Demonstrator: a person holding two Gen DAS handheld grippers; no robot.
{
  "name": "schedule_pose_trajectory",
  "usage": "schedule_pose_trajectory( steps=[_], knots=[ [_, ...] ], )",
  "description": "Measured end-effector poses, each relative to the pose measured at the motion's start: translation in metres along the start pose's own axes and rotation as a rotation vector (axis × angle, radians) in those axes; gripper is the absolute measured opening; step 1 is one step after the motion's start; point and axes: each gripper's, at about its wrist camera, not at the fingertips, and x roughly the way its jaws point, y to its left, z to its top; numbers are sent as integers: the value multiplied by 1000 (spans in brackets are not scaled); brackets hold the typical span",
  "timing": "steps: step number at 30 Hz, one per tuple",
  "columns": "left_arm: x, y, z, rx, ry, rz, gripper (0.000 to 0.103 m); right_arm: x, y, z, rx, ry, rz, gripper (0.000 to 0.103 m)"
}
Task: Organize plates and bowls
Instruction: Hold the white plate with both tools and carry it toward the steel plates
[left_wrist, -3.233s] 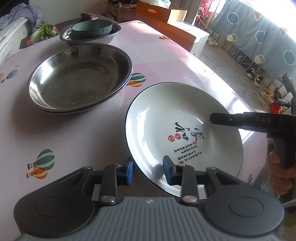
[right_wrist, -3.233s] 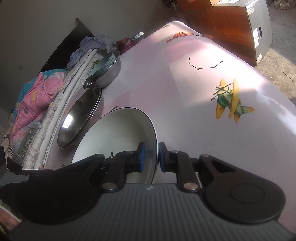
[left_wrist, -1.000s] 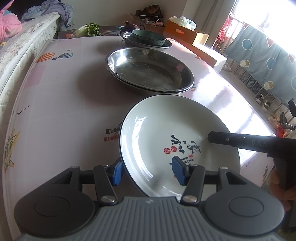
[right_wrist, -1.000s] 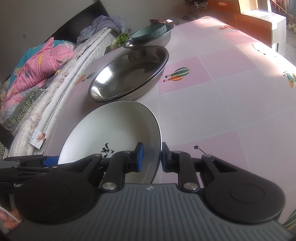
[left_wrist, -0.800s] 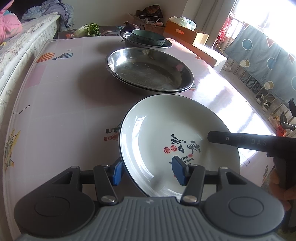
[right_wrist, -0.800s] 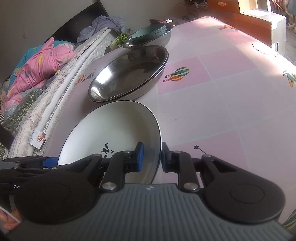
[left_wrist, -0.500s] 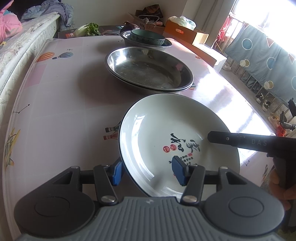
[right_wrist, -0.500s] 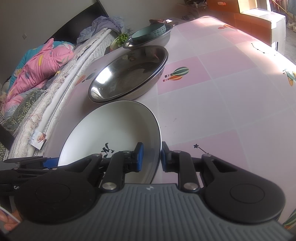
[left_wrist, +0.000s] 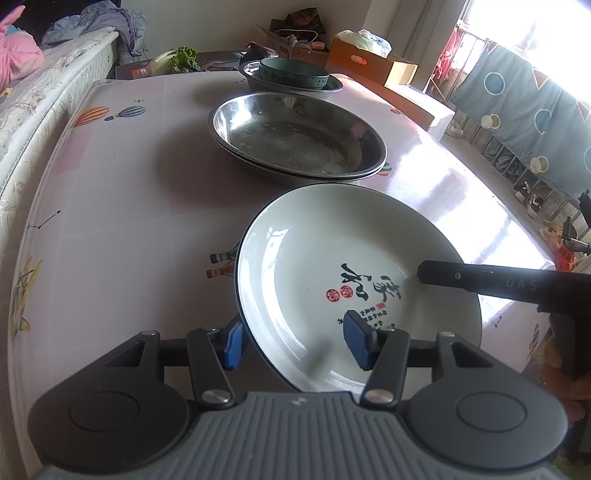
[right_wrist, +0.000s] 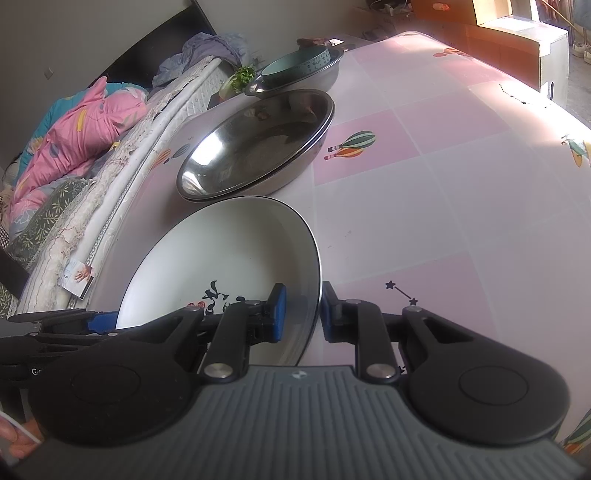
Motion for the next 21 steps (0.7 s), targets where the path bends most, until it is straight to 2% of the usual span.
schedule_pose_trajectory(
  steps=[21],
  knots=[
    [0,0,0,1,0,0,57,0,0,0,0,-1,1,19]
  ],
)
